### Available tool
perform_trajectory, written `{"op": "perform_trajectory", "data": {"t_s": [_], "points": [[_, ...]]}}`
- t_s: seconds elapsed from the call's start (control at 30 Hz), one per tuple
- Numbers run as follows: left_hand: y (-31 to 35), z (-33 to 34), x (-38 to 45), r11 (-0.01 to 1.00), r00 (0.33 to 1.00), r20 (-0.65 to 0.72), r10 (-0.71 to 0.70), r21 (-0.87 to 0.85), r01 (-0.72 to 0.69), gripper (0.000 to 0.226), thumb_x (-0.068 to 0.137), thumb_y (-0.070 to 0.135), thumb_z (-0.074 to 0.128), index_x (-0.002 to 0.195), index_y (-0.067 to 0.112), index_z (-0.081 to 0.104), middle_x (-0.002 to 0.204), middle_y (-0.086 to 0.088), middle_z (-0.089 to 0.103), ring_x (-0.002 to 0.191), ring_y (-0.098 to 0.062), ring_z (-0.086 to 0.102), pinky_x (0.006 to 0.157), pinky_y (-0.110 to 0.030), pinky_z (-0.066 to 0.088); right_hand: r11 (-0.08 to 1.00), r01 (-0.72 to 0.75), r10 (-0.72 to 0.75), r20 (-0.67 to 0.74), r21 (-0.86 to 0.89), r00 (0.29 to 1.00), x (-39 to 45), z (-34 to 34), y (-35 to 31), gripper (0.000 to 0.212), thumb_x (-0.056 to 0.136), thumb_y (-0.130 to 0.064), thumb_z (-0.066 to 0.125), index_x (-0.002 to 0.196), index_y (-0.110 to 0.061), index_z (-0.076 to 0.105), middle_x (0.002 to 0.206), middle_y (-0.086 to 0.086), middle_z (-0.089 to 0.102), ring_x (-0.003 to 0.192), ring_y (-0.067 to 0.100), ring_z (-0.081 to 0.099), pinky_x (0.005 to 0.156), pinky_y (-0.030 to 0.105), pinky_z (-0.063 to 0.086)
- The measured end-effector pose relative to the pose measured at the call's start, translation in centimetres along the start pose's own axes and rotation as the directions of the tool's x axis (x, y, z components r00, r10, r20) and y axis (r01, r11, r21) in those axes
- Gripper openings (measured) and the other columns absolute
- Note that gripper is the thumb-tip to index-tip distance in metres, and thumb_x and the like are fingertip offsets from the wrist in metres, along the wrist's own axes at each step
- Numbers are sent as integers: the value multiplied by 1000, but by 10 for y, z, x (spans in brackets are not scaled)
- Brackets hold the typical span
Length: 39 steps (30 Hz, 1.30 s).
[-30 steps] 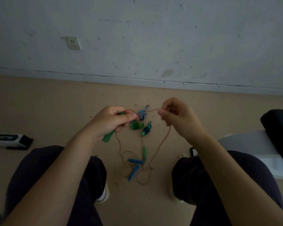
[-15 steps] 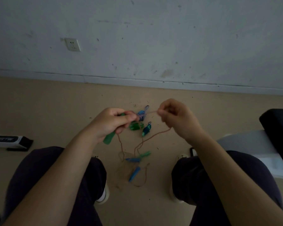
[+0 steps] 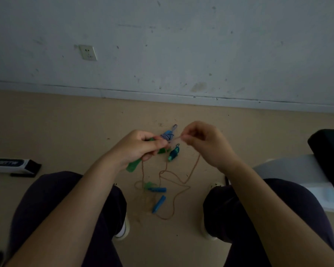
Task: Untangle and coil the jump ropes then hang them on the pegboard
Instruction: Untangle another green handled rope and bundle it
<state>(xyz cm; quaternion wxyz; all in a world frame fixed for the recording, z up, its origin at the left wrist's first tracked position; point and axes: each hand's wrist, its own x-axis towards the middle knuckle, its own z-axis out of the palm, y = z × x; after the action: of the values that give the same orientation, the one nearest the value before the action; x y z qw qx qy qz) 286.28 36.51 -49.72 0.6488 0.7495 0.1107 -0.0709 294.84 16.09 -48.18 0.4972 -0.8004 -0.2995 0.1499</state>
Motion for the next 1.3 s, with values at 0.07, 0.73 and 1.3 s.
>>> {"op": "perform_trajectory", "data": {"t_s": [0.07, 0.73, 1.3], "points": [[0, -9, 0, 1000, 996, -85, -6, -4, 6, 22, 79, 38, 76, 88, 19, 81, 57, 6, 58, 48, -8, 43, 46, -17, 37, 995, -21, 40, -190, 98, 981, 2, -11, 2, 6, 94, -9, 59, 93, -15, 61, 77, -7, 59, 61, -3, 53, 60, 15, 45], [0, -16, -3, 1000, 993, -120, 17, -14, -19, 24, 78, 42, 73, 87, 21, 82, 57, 6, 53, 50, -9, 41, 46, -18, 34, 980, -32, 79, -241, 194, 967, 0, -29, 1, 7, 93, -13, 62, 96, -19, 63, 77, -2, 63, 64, 9, 57, 66, 24, 53], [-2, -8, -2, 996, 997, -50, 56, -62, -59, 24, 80, 41, 69, 89, 23, 82, 58, 6, 52, 47, -7, 40, 48, -20, 34, 981, -40, 53, -66, 191, 996, 2, -16, 3, 15, 85, -15, 72, 97, -15, 63, 80, -3, 66, 68, 6, 61, 65, 21, 53]]}}
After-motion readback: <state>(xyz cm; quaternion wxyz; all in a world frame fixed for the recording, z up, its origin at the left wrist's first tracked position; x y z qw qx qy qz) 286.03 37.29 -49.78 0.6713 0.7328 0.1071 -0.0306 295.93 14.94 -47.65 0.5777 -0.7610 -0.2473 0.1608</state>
